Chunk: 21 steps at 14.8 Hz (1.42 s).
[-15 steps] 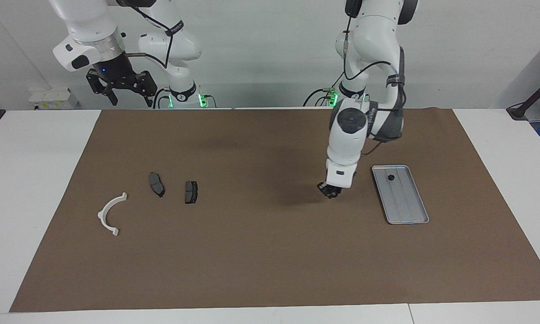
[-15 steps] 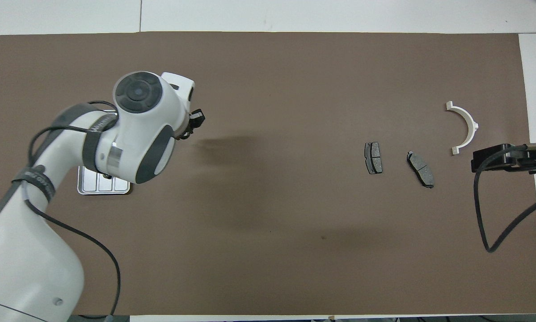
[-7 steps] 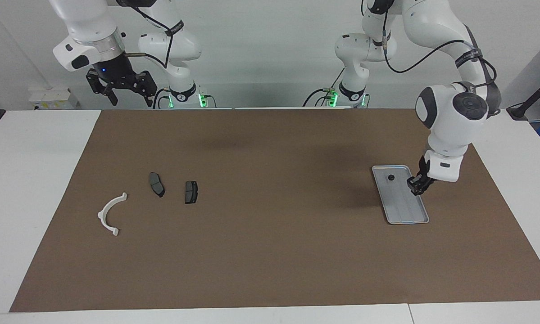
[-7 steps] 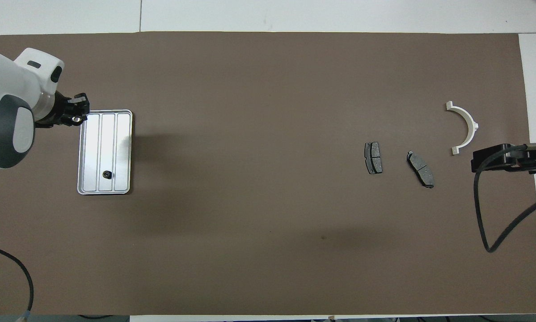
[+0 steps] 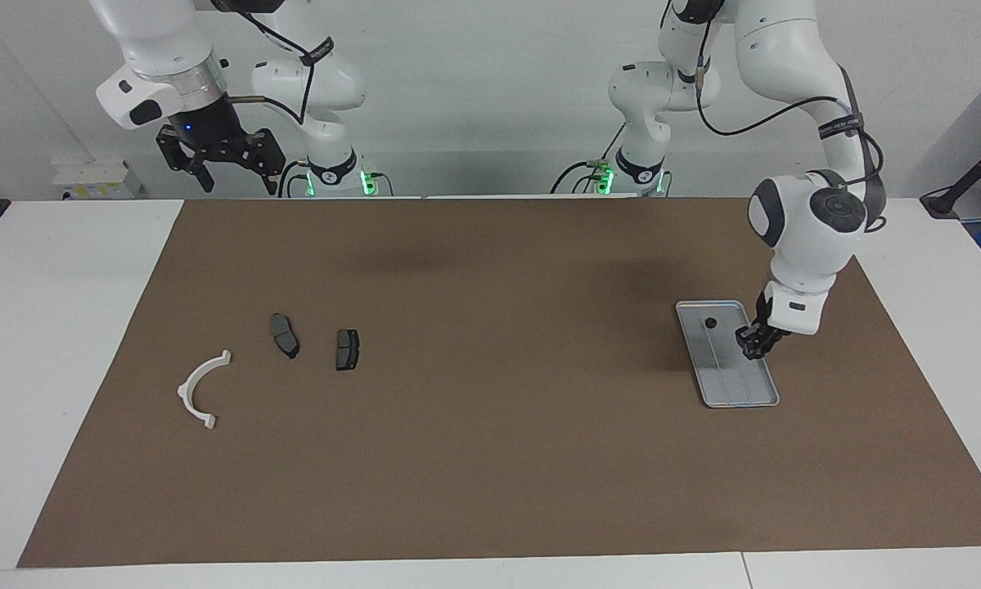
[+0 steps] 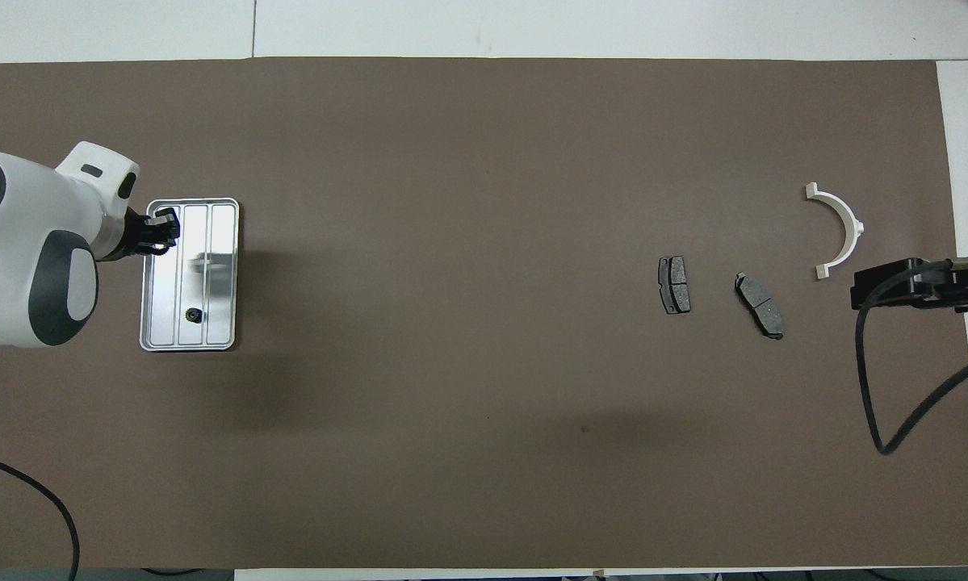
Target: Pick bearing gear from pile to tray
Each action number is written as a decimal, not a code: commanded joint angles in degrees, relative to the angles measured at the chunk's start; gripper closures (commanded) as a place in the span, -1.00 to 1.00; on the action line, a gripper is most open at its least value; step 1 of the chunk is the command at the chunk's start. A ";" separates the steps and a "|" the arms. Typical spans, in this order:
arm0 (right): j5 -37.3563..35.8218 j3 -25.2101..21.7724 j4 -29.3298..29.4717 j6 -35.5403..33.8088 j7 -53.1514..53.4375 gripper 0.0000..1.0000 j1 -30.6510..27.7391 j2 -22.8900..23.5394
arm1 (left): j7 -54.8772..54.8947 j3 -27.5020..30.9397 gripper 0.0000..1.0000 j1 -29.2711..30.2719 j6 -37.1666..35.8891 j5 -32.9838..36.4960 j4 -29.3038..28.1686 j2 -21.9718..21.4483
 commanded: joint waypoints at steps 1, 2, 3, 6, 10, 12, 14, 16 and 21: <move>1.38 0.34 -0.26 0.88 -0.44 -1.00 -0.77 -0.58 | -2.92 0.17 1.00 -1.33 2.53 1.21 -4.88 -3.09; 1.38 0.26 -0.26 0.88 -0.44 -1.00 -0.77 -0.58 | -3.46 0.17 1.00 -1.42 2.80 1.21 -5.40 -3.00; 1.38 0.26 -0.26 0.88 -0.44 -1.00 -0.77 -0.58 | -3.63 0.17 1.00 -1.68 4.19 1.21 -5.84 -2.74; 1.38 0.34 -0.26 0.88 -0.44 -1.00 -0.77 -0.58 | -4.69 0.17 1.00 -1.77 8.16 1.21 -7.69 -1.42; 1.38 0.26 -0.26 0.96 -0.44 -1.00 -0.77 -0.67 | -4.69 0.17 1.00 -1.77 8.51 1.21 -7.96 -1.06; 1.38 0.26 -0.26 0.96 -0.44 -1.00 -0.77 -0.67 | -4.69 0.17 1.00 -1.77 10.17 1.21 -8.75 -0.98; 1.38 0.34 -0.26 0.96 -0.44 -1.00 -0.68 -0.67 | -5.13 0.17 1.00 -1.77 11.15 1.21 -8.93 -0.45; 1.38 0.34 -0.26 0.88 -0.44 -1.00 -0.68 -0.67 | -5.13 0.17 1.00 -1.86 11.41 1.21 -8.84 -0.27; 1.38 0.26 -0.26 0.96 -0.44 -1.00 -0.68 -0.67 | -5.04 0.17 1.00 -2.13 12.73 1.21 -8.84 0.69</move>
